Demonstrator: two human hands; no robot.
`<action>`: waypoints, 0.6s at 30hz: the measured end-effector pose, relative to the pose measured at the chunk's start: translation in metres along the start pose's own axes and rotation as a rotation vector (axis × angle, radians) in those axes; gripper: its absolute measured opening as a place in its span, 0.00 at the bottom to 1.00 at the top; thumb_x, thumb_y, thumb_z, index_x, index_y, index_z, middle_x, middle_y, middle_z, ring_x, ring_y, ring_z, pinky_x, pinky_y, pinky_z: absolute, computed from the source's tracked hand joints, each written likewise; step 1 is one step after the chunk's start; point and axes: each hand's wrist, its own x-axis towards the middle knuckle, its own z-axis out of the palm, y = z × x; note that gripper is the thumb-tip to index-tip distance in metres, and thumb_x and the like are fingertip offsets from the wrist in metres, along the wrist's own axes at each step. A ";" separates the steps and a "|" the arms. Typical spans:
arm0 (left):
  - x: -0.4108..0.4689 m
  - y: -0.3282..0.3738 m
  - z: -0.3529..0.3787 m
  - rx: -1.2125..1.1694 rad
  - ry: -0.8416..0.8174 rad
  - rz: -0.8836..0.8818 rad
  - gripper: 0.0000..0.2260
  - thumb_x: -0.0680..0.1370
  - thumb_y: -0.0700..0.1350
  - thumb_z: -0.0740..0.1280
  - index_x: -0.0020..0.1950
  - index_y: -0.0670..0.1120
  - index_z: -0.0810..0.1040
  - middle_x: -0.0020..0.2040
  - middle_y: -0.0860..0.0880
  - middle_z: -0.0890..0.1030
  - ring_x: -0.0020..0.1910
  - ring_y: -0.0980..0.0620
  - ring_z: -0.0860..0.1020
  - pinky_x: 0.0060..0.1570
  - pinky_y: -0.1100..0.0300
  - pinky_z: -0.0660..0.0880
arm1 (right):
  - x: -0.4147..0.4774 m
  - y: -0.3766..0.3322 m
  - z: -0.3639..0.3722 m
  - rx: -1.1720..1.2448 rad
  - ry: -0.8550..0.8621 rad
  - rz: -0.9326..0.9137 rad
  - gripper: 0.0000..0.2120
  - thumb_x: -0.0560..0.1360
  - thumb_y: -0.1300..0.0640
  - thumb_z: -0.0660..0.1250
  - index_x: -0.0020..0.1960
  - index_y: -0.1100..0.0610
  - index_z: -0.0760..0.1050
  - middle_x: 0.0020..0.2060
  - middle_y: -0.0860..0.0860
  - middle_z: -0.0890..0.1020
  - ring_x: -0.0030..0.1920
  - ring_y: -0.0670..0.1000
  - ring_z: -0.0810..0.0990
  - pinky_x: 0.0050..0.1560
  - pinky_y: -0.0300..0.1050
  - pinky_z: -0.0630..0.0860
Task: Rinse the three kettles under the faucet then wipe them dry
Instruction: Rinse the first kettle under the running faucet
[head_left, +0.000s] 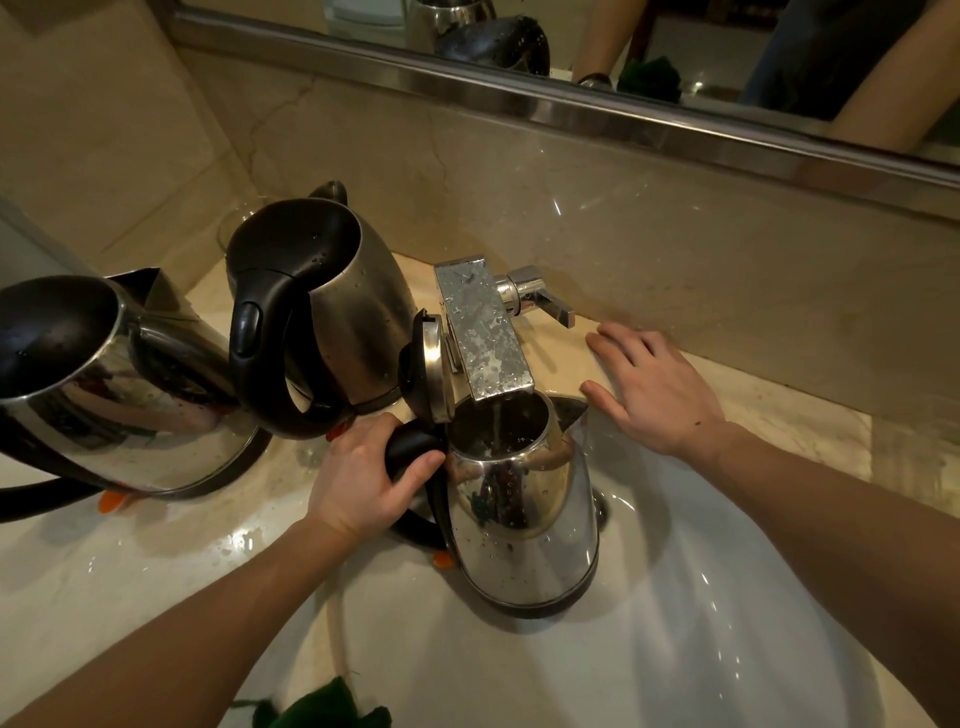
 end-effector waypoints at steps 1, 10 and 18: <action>0.000 0.000 0.000 0.000 -0.001 -0.004 0.34 0.73 0.73 0.50 0.48 0.44 0.77 0.40 0.48 0.78 0.39 0.48 0.76 0.39 0.55 0.73 | 0.000 0.000 0.000 0.005 0.001 0.000 0.31 0.80 0.37 0.47 0.74 0.55 0.64 0.72 0.52 0.68 0.64 0.57 0.67 0.67 0.52 0.65; 0.000 0.003 -0.001 0.011 -0.014 -0.023 0.36 0.72 0.74 0.48 0.49 0.44 0.77 0.41 0.47 0.79 0.40 0.49 0.76 0.40 0.56 0.72 | -0.001 -0.001 0.000 0.016 0.013 -0.004 0.31 0.80 0.37 0.47 0.75 0.55 0.63 0.72 0.52 0.67 0.65 0.57 0.67 0.67 0.51 0.65; 0.000 0.003 -0.002 0.018 -0.016 -0.028 0.37 0.72 0.74 0.47 0.49 0.43 0.78 0.41 0.46 0.79 0.40 0.48 0.76 0.40 0.56 0.72 | 0.000 0.000 -0.001 -0.002 0.000 -0.009 0.30 0.81 0.38 0.49 0.76 0.53 0.60 0.74 0.50 0.64 0.67 0.55 0.65 0.68 0.50 0.63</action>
